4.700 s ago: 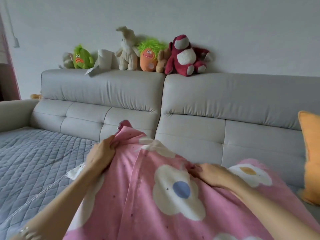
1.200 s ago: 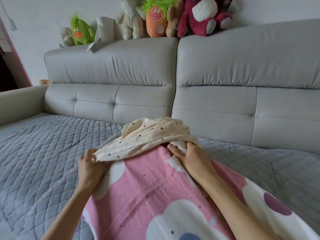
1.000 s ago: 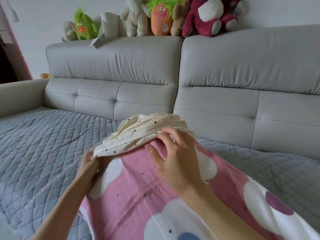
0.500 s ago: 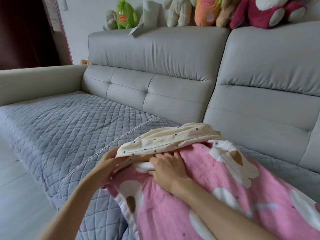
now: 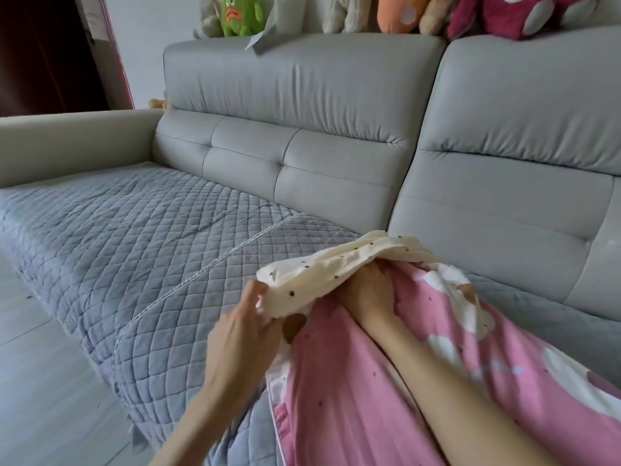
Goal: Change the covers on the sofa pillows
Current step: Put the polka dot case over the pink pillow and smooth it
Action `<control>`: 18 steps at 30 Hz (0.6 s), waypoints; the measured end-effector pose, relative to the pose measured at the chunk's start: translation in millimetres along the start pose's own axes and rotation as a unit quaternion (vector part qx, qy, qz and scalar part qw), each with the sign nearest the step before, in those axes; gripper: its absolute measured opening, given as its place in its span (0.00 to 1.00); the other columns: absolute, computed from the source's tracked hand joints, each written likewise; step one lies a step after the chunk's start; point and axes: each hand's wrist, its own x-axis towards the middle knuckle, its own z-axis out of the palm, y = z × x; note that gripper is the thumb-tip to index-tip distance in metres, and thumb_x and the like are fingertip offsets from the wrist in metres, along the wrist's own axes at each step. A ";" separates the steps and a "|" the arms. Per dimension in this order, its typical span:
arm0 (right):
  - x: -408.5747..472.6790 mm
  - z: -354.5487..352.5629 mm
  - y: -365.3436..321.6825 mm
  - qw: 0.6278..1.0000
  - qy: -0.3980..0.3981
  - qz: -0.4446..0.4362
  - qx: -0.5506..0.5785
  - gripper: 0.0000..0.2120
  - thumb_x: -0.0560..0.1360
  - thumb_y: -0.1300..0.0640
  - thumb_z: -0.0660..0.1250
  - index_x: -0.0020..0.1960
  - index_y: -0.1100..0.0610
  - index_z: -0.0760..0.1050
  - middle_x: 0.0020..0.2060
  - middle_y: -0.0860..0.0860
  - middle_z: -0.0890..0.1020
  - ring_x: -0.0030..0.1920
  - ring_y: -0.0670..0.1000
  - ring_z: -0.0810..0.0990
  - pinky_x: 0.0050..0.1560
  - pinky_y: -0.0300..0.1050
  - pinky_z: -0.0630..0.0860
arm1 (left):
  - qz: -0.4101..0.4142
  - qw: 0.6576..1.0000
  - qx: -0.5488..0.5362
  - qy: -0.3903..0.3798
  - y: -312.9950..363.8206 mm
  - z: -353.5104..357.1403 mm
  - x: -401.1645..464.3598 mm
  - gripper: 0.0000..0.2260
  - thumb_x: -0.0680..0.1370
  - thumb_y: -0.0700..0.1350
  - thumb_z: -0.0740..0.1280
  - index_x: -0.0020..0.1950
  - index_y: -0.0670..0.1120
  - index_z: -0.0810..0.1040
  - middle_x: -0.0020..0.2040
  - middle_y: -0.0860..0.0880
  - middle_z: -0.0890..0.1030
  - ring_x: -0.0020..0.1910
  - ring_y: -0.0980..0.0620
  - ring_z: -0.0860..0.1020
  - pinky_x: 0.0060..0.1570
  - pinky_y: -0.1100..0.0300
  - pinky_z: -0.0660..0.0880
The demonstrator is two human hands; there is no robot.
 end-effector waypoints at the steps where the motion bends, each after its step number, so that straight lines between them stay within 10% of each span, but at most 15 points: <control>1: -10.8 -2.4 -4.6 1.000 0.010 -0.013 -0.004 0.20 0.77 0.47 0.59 0.64 0.57 0.74 0.63 0.57 0.75 0.66 0.56 0.70 0.66 0.49 0.62 | -0.044 0.999 0.004 0.003 -5.6 1.6 3.5 0.12 0.72 0.39 0.66 0.53 0.47 0.69 0.32 0.49 0.75 0.30 0.43 0.72 0.28 0.55 0.64; 9: -91.3 10.9 -35.5 0.981 -0.033 -0.140 -0.132 0.38 0.59 0.31 0.51 0.61 0.48 0.77 0.59 0.54 0.78 0.60 0.63 0.76 0.63 0.65 0.69 | -0.047 0.998 0.032 0.028 -10.0 -1.2 14.3 0.10 0.70 0.41 0.71 0.46 0.42 0.72 0.40 0.42 0.79 0.39 0.37 0.76 0.34 0.56 0.61; 12: -82.2 26.6 -20.8 0.980 -0.037 -0.166 -0.108 0.32 0.67 0.38 0.52 0.63 0.51 0.76 0.56 0.52 0.82 0.59 0.59 0.78 0.63 0.60 0.64 | 0.008 0.999 -0.033 0.004 11.1 1.1 -4.7 0.11 0.70 0.34 0.66 0.51 0.43 0.73 0.34 0.43 0.79 0.36 0.38 0.76 0.32 0.56 0.60; 15: -81.1 9.2 -14.0 0.993 -0.045 -0.093 -0.057 0.32 0.78 0.40 0.34 0.75 0.53 0.54 0.57 0.42 0.80 0.62 0.43 0.75 0.62 0.36 0.68 | 0.107 0.990 -0.064 -0.059 30.7 10.2 -39.4 0.12 0.65 0.36 0.61 0.46 0.46 0.71 0.30 0.49 0.77 0.31 0.46 0.73 0.27 0.58 0.61; 18: -80.4 11.0 -11.6 0.967 -0.109 -0.206 -0.102 0.24 0.81 0.47 0.49 0.72 0.56 0.63 0.69 0.54 0.70 0.71 0.55 0.65 0.70 0.49 0.59 | 0.075 0.990 -0.099 -0.070 28.4 11.5 -46.2 0.06 0.67 0.40 0.59 0.43 0.46 0.67 0.32 0.50 0.75 0.32 0.46 0.73 0.30 0.56 0.64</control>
